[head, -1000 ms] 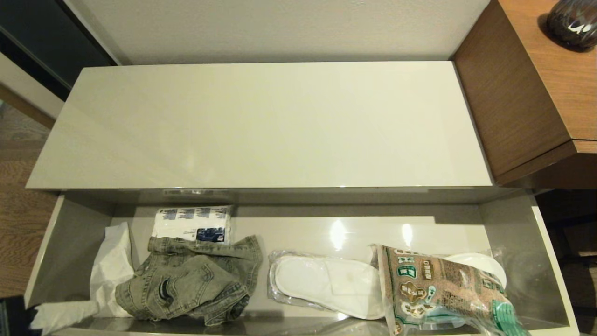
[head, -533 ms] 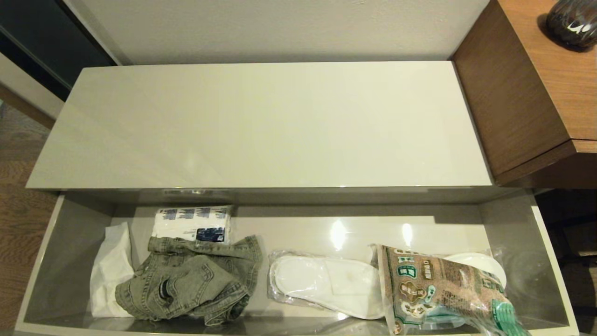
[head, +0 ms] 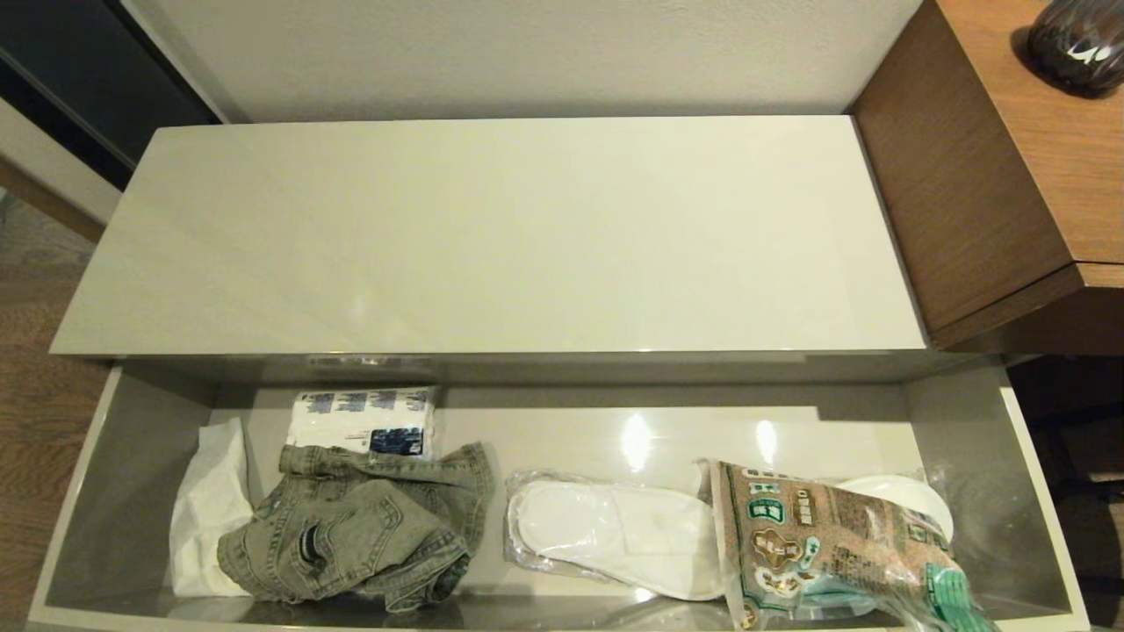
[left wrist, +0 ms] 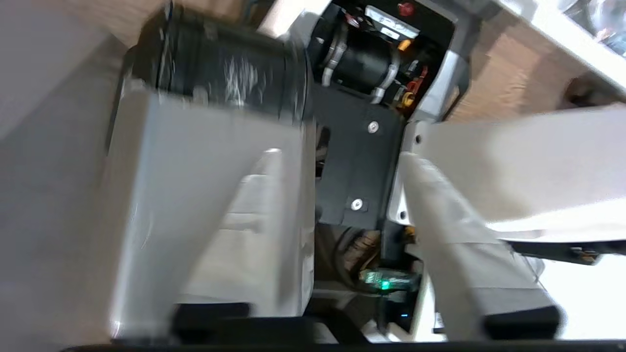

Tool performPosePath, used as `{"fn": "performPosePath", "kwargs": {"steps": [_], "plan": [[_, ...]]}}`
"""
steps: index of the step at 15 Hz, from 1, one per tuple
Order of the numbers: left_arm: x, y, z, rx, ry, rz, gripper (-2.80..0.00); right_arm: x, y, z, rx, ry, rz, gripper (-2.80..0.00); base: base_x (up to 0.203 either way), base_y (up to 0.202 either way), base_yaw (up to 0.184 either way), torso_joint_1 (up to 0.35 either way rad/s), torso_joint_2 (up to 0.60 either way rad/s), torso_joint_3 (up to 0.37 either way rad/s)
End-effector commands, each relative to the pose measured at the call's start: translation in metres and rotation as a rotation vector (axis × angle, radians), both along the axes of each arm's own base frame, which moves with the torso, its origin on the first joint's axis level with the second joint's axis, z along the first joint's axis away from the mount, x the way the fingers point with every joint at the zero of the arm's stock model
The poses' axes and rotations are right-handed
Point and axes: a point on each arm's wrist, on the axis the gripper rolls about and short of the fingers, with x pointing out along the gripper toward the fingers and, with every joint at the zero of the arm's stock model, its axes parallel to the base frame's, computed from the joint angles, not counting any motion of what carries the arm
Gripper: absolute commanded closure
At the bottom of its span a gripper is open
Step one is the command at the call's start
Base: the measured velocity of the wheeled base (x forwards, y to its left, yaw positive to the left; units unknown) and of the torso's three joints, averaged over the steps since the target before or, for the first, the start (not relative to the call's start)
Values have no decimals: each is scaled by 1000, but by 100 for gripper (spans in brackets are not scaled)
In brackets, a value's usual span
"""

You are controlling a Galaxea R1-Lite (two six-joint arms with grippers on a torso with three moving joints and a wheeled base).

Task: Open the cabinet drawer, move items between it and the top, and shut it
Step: Take out the disposable slippers from the drawer

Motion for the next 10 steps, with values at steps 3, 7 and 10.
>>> {"fn": "performPosePath", "kwargs": {"steps": [3,7,10], "plan": [[-15,-4,11,18,-112,9,0,0,0,0,0,1,1,0,0,0,0,0,0,0],[-19,-4,26,54,-230,6,0,0,0,0,0,1,1,0,0,0,0,0,0,0],[-17,-1,58,117,-368,65,0,0,0,0,0,1,1,0,0,0,0,0,0,0]]}}
